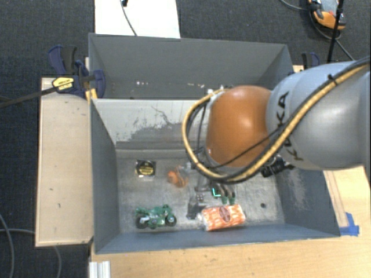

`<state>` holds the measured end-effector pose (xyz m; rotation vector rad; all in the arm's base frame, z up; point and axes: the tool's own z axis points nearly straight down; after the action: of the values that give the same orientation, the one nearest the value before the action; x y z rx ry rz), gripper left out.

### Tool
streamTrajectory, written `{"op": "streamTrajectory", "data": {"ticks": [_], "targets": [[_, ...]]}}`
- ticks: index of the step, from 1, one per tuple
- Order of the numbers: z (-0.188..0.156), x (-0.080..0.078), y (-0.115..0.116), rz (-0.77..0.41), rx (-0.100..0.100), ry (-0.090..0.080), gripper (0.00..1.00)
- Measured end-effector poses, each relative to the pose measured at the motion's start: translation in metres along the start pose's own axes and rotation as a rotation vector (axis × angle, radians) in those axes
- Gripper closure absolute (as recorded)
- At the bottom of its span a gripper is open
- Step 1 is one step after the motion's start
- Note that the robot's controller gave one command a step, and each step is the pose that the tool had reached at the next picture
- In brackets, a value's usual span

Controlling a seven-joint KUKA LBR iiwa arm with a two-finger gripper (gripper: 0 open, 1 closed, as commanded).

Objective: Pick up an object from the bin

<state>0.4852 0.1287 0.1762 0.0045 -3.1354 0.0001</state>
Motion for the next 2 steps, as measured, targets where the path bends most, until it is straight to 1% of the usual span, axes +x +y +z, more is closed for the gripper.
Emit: {"op": "streamTrajectory", "data": {"ticks": [1, 2], "targets": [[-0.004, -0.002, -0.001, 0.005, -0.001, -0.008, 0.0], [0.057, -0.011, 0.003, -0.029, -0.002, -0.014, 0.0]]}}
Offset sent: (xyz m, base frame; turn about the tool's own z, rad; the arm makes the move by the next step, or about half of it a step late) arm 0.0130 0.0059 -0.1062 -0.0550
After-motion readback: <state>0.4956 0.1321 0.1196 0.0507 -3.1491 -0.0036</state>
